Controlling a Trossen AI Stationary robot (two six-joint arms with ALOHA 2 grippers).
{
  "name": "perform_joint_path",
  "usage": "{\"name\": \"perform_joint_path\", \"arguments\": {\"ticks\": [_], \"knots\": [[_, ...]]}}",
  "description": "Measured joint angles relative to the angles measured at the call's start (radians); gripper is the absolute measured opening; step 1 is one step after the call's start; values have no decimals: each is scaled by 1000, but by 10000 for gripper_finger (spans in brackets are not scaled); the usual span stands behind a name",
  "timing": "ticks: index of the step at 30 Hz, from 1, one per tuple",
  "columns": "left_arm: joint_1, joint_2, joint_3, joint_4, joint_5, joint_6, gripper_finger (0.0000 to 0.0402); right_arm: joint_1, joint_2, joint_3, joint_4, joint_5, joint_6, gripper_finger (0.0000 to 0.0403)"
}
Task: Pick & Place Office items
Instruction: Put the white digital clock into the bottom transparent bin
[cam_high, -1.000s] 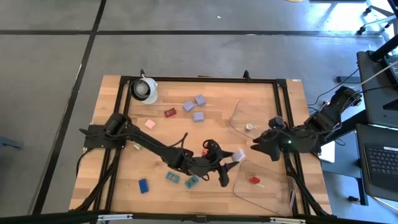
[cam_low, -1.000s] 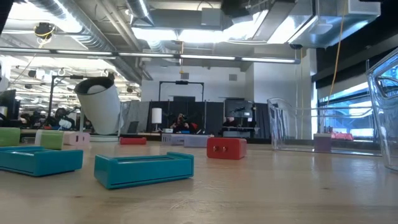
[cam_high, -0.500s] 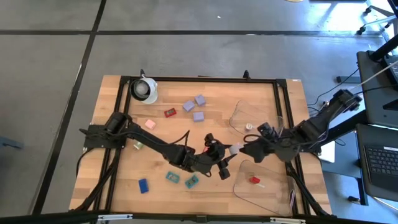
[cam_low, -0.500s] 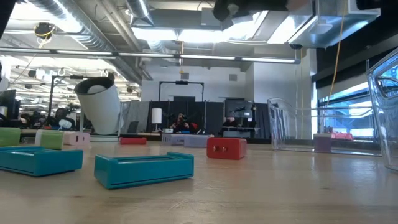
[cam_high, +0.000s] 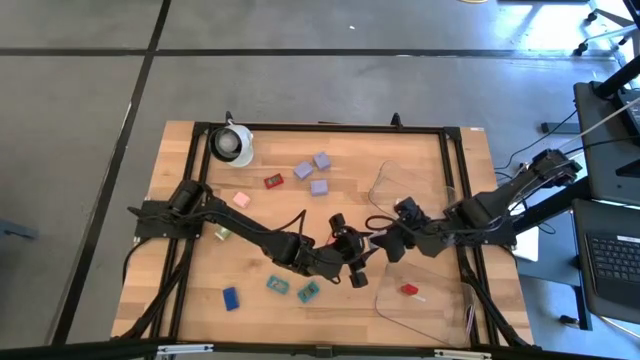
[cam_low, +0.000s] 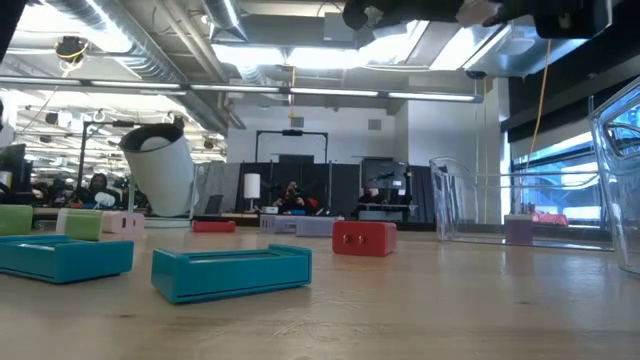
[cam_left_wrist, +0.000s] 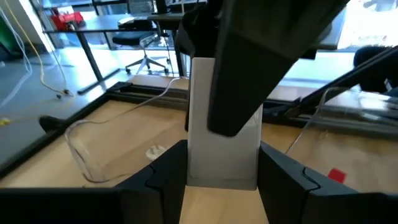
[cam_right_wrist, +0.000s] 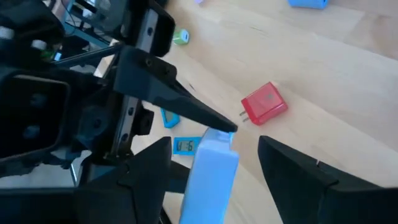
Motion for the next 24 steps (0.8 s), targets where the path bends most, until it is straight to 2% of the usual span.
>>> {"name": "perform_joint_path", "arguments": {"ticks": [4,13,19,24], "knots": [[-1,0,0,-27,0,26,159,-15,7,0,1,-11,-4,198],[-1,0,-1,-51,-14,35,165,-31,7,0,3,-14,4,62],[-9,0,-2,-29,0,55,184,-33,6,0,2,-20,-2,63],[-16,0,-2,-10,5,6,209,-34,7,0,-4,-34,-8,63]]}}
